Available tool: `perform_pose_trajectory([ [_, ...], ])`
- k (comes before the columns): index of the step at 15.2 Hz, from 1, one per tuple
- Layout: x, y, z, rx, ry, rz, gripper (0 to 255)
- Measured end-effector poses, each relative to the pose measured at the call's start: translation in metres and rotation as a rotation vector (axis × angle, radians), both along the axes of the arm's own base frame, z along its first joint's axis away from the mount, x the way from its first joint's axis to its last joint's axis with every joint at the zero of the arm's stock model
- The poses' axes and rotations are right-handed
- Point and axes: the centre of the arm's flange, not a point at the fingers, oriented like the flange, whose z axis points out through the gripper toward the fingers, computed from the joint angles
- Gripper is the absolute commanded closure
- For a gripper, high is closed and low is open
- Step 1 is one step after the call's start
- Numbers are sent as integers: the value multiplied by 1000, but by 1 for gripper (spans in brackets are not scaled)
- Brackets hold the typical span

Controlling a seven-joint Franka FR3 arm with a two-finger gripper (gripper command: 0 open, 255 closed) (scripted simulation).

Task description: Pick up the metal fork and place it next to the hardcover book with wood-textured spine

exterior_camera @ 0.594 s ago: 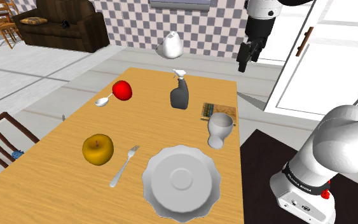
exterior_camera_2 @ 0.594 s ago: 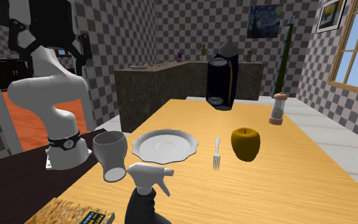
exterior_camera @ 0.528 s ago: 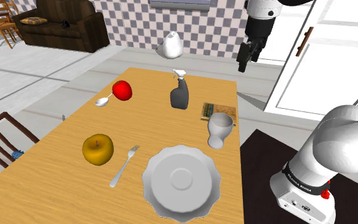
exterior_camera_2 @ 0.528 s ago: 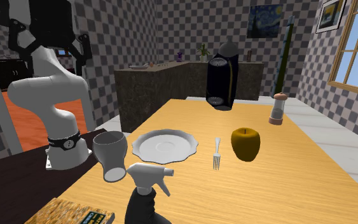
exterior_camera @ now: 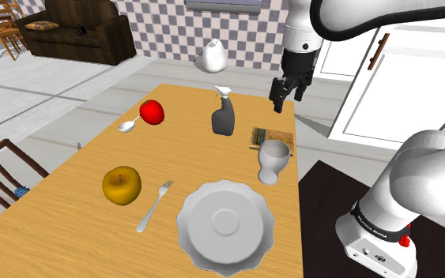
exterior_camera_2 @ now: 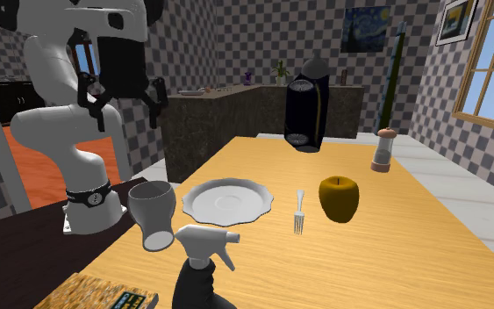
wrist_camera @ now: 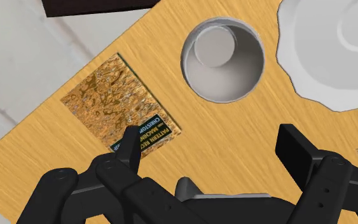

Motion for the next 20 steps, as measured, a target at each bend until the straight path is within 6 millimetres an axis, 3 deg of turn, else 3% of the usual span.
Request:
perform_pose_trajectory([
  [9,32,83,-69,73,28,-164,0],
  [20,87,178,-145,162,62,-362,0],
])
